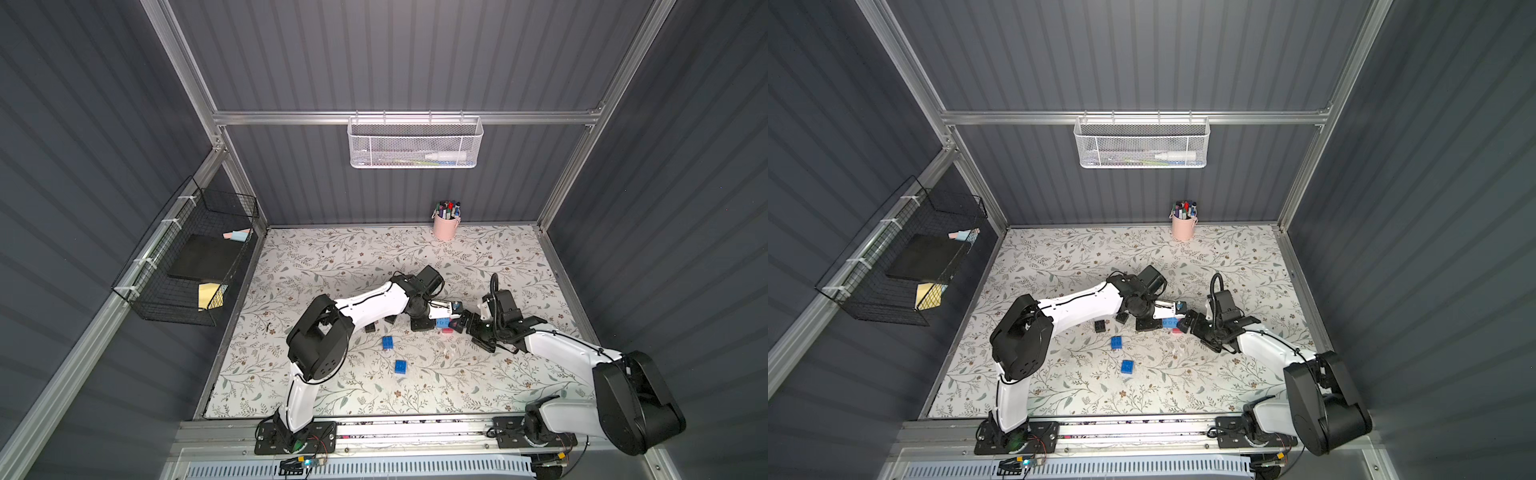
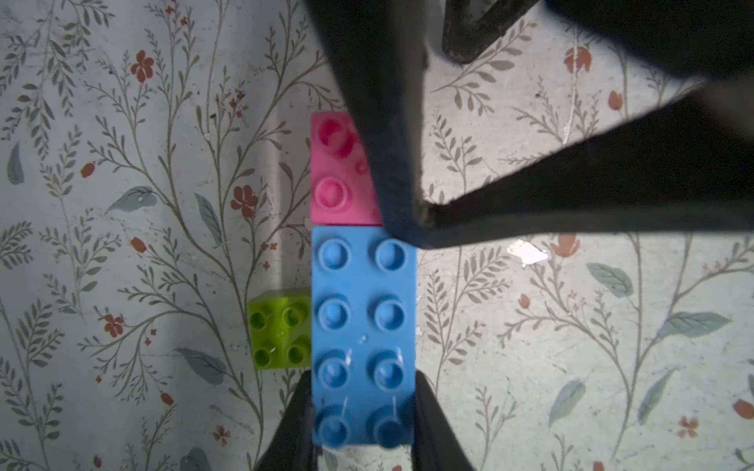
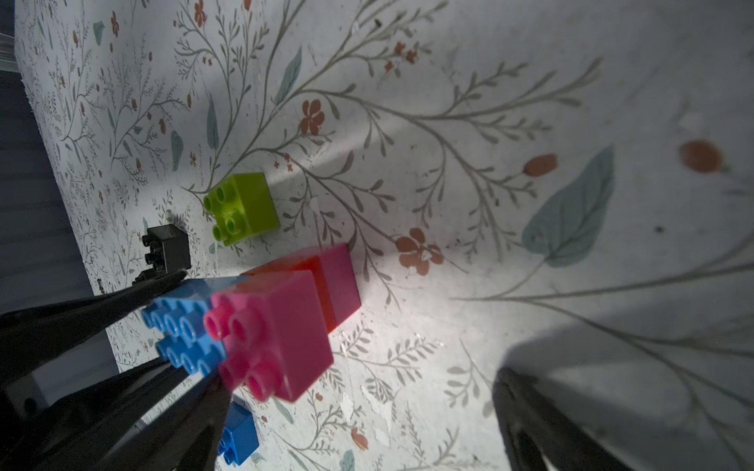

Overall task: Assemble the number 4 with lego
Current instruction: Assemble the lego brick with the lego brick.

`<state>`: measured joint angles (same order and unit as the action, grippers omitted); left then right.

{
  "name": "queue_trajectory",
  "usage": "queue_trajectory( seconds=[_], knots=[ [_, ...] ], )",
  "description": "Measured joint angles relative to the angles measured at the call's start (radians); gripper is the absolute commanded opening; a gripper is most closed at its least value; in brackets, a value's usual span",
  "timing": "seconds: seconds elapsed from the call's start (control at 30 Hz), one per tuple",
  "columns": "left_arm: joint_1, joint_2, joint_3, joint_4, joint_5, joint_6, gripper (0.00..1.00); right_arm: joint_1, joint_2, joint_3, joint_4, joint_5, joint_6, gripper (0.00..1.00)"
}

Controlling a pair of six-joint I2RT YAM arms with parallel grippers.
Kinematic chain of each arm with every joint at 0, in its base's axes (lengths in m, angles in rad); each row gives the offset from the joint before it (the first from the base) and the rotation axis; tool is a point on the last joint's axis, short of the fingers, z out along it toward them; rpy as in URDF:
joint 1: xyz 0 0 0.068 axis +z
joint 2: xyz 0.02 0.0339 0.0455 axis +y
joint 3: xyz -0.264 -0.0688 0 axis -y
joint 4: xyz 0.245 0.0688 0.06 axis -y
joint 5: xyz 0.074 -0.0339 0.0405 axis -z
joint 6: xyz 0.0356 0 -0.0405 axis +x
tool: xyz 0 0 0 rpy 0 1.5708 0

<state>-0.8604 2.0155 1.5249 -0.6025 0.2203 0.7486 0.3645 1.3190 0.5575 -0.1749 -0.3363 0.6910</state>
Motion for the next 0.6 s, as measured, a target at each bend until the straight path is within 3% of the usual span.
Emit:
queue_trajectory(
  seconds=[0.23, 0.4, 0.6],
  knots=[
    [0.000, 0.000, 0.000, 0.000, 0.010, 0.000, 0.16, 0.000, -0.002, 0.013, -0.033, 0.000, -0.003, 0.99],
    [0.000, 0.000, 0.000, -0.001, 0.016, -0.001, 0.10, 0.000, -0.005, 0.017, -0.049, 0.000, -0.003, 0.99],
    [0.000, 0.007, 0.019, -0.023, 0.019, -0.007, 0.24, 0.000, -0.008, 0.018, -0.058, 0.000, -0.003, 0.99]
  ],
)
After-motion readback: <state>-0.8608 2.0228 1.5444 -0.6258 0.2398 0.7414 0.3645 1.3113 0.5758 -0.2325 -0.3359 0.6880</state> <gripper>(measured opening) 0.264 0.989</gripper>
